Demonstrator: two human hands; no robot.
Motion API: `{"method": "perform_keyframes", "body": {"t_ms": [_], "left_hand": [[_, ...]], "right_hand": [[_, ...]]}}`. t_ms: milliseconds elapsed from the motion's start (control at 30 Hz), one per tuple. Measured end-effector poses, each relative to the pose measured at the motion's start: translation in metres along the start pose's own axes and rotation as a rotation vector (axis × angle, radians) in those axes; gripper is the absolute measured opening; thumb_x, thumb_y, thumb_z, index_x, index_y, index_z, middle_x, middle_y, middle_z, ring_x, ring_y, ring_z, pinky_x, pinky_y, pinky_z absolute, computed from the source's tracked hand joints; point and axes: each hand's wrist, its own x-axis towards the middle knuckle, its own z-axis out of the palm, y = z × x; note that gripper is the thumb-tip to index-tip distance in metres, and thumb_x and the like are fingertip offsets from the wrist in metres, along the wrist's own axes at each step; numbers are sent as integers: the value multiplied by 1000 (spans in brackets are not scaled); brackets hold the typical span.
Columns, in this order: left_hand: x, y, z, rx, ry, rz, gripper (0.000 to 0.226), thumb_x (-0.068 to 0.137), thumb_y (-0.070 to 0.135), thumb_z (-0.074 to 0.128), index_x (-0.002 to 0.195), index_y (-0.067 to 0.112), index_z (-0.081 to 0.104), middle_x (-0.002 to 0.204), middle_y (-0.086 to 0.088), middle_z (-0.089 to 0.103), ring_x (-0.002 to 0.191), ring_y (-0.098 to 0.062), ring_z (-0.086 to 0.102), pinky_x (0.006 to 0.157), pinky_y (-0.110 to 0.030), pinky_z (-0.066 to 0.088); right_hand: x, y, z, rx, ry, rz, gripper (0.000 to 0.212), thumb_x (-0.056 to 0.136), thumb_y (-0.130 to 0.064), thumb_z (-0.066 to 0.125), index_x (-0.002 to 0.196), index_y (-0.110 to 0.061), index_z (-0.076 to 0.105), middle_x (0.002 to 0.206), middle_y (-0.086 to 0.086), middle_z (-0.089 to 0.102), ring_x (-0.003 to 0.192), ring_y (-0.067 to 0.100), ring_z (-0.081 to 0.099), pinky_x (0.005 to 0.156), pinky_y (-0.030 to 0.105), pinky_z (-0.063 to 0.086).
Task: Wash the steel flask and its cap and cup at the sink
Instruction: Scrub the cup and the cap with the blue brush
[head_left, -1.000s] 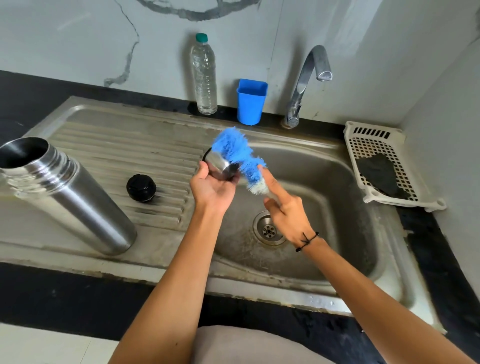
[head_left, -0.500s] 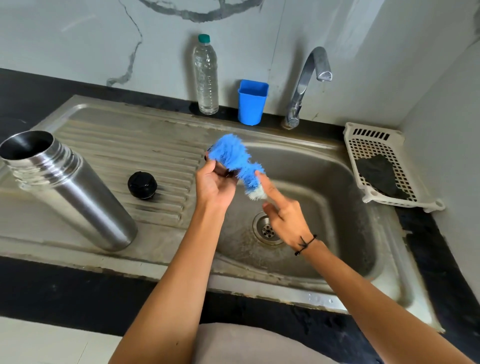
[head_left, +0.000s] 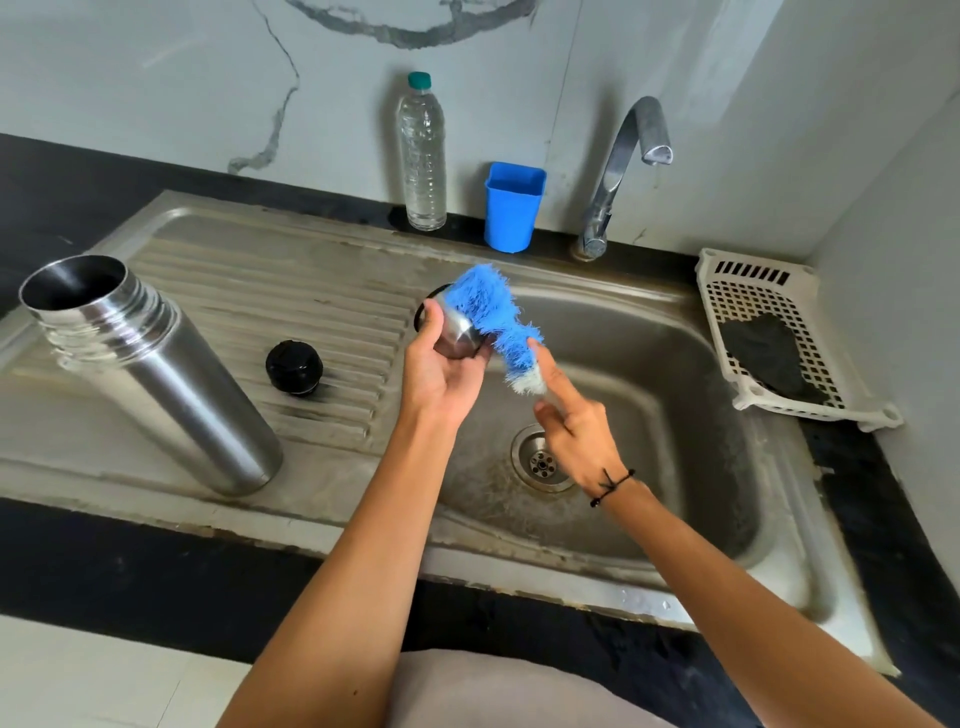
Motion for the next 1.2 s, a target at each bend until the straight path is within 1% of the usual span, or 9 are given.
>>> {"method": "perform_keyframes", "body": {"t_ms": [167, 300, 367, 467, 567, 667, 800, 1000, 1200], "left_hand": [[4, 5, -12, -77, 74, -26, 19, 92, 24, 56, 95, 5, 54, 123, -18, 54, 117, -36, 55, 101, -45, 42], [5, 5, -14, 7, 73, -2, 21, 98, 15, 44, 84, 5, 57, 92, -13, 64, 101, -32, 59, 100, -47, 43], [2, 5, -13, -16, 63, -23, 27, 99, 17, 45, 75, 5, 52, 91, -14, 65, 105, -36, 59, 99, -49, 43], [5, 6, -16, -120, 44, -63, 26, 100, 22, 43, 103, 0, 56, 123, -24, 56, 116, -44, 53, 106, -52, 37], [8, 5, -16, -107, 18, -63, 42, 101, 30, 38, 131, 3, 48, 133, -22, 52, 121, -40, 51, 101, -48, 41], [8, 3, -14, 14, -34, -17, 34, 98, 32, 42, 115, 8, 58, 109, -14, 65, 99, -30, 62, 82, -42, 51], [6, 0, -16, 64, -32, -14, 13, 88, 23, 55, 85, 11, 58, 98, -10, 59, 102, -30, 59, 93, -45, 47], [9, -1, -31, -4, 109, -79, 40, 97, 33, 45, 124, 5, 52, 131, -19, 54, 120, -34, 51, 90, -37, 42], [8, 4, -29, 98, 6, 3, 40, 78, 48, 62, 99, 14, 59, 115, -12, 58, 104, -31, 59, 91, -42, 40]], "right_hand": [[7, -9, -11, 58, 3, 63, 80, 92, -3, 45, 126, -71, 18, 101, 26, 65, 51, 18, 39, 64, 36, 52], [0, -4, -6, -31, -66, -89, 79, 90, -1, 45, 138, -58, 20, 91, 16, 70, 44, 12, 36, 58, 28, 50], [1, 2, -5, -30, -45, -11, 78, 91, -3, 45, 134, -63, 19, 84, 18, 69, 47, 18, 43, 61, 32, 53], [4, 3, -11, 30, -4, 110, 77, 93, -3, 45, 128, -66, 18, 92, 24, 68, 55, 26, 46, 67, 30, 50], [1, -5, -16, 71, 18, 25, 81, 91, 0, 45, 132, -65, 19, 85, 16, 68, 48, 15, 37, 62, 29, 50], [-4, -7, -5, -8, -35, -131, 77, 87, -4, 44, 139, -56, 22, 92, 13, 69, 48, 10, 41, 64, 31, 54], [-4, 4, 4, -9, -21, -70, 79, 89, -2, 45, 140, -56, 17, 71, 10, 62, 47, 6, 42, 61, 25, 47], [10, 2, -4, 35, -57, 124, 76, 92, -5, 44, 128, -67, 19, 88, 24, 67, 52, 18, 45, 66, 37, 52], [-5, 1, 0, -23, -110, -67, 80, 90, -4, 45, 135, -64, 16, 100, 20, 68, 44, 8, 40, 61, 32, 53]]}}
